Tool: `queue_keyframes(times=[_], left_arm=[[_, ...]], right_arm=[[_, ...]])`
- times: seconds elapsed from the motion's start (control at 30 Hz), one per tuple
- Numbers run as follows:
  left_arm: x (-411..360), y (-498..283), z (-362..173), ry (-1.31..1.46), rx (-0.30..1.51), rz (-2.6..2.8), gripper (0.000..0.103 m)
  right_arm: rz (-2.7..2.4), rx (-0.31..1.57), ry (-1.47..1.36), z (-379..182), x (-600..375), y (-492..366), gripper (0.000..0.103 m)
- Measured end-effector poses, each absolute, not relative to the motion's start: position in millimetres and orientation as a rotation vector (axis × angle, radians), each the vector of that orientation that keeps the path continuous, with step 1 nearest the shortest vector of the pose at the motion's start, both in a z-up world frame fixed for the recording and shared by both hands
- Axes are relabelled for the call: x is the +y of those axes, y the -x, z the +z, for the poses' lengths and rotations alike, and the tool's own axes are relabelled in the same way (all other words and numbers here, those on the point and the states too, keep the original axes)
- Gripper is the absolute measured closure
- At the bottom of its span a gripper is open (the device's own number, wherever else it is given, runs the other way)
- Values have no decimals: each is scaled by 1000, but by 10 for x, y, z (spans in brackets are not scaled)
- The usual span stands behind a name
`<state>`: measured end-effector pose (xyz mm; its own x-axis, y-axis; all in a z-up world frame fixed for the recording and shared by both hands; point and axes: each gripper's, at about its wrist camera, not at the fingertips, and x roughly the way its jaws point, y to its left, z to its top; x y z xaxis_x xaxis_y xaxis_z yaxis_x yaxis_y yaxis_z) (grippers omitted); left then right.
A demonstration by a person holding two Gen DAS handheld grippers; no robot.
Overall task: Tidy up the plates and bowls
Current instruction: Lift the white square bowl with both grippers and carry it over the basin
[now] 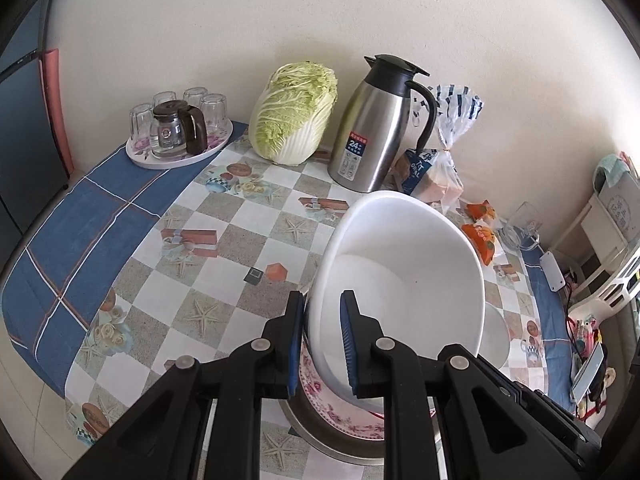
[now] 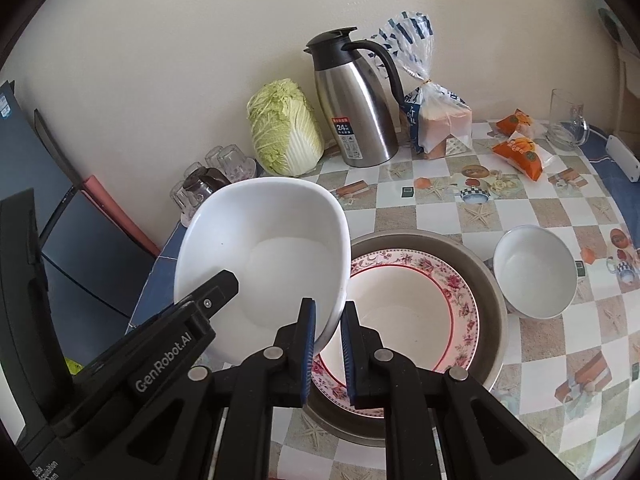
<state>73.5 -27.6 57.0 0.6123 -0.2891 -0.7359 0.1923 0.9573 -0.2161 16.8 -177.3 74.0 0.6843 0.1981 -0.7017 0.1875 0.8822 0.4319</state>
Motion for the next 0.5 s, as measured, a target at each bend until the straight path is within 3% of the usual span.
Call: queue_keyframes(times=[0.5], left_arm=[[-707, -542, 636, 73, 855, -330, 84]], right_arm=[[-31, 790, -551, 780, -2203, 134, 89]])
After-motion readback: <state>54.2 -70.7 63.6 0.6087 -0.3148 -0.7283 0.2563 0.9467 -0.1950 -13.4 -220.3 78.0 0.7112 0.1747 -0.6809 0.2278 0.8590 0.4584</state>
